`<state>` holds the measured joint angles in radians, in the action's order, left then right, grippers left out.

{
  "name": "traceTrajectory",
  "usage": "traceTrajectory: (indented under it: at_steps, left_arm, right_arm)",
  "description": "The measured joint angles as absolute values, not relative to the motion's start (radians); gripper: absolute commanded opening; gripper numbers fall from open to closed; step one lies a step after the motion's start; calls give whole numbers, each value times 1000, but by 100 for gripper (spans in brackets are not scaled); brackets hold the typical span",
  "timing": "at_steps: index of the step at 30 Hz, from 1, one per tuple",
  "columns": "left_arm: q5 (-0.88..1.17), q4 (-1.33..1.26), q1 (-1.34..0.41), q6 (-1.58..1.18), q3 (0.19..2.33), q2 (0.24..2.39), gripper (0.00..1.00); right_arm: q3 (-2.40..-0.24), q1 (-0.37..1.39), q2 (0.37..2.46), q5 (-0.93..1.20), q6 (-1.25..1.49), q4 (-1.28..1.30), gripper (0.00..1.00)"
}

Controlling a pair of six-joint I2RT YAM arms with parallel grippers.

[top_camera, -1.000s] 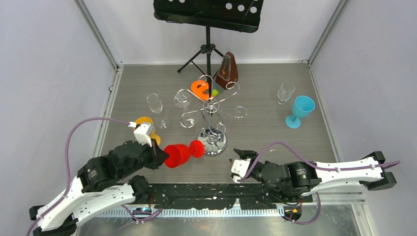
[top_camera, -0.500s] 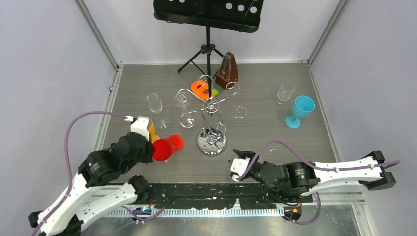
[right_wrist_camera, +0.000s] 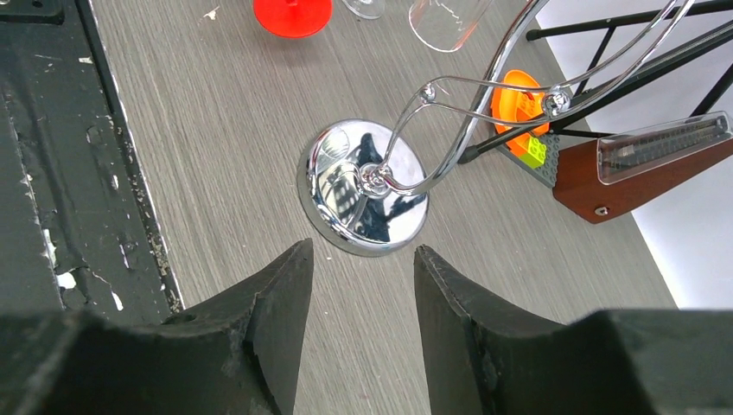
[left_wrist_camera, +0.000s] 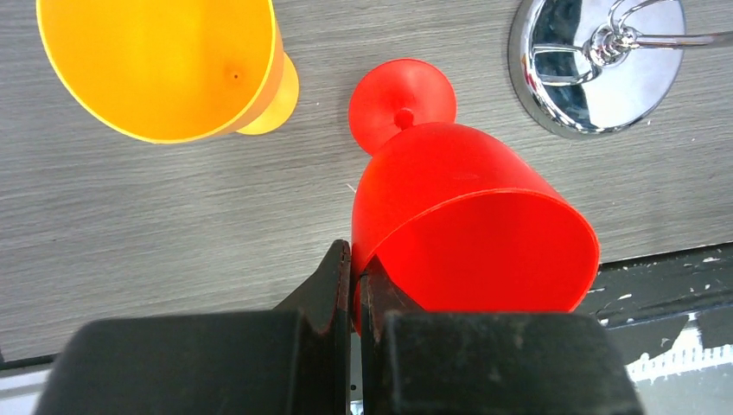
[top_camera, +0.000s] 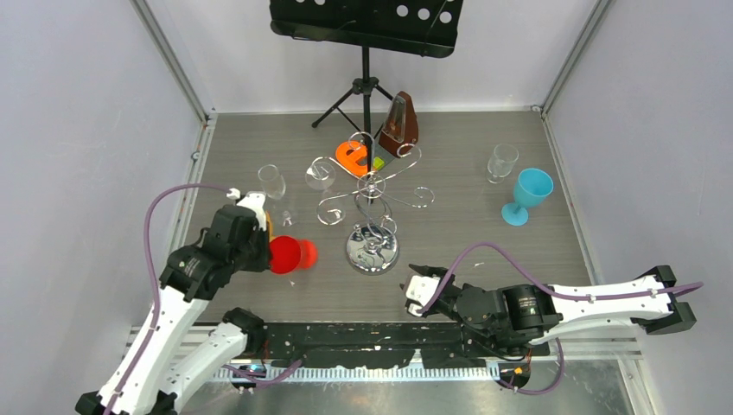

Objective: Take the wine glass off the wine glass rack
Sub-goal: Place the wine glass at the center of the board.

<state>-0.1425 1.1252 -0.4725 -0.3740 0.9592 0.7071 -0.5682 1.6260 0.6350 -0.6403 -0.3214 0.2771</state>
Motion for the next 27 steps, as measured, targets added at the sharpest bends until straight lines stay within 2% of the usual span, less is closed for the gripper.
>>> traceTrajectory:
  at_steps: [11, 27]
  left_arm:
    - [12, 1089, -316, -279, 959, 900, 0]
    - [-30, 1087, -227, -253, 1036, 1074, 0]
  right_arm:
    - [-567, 1626, 635, -621, -315, 241, 54]
    - [-538, 1626, 625, -606, -319, 213, 54]
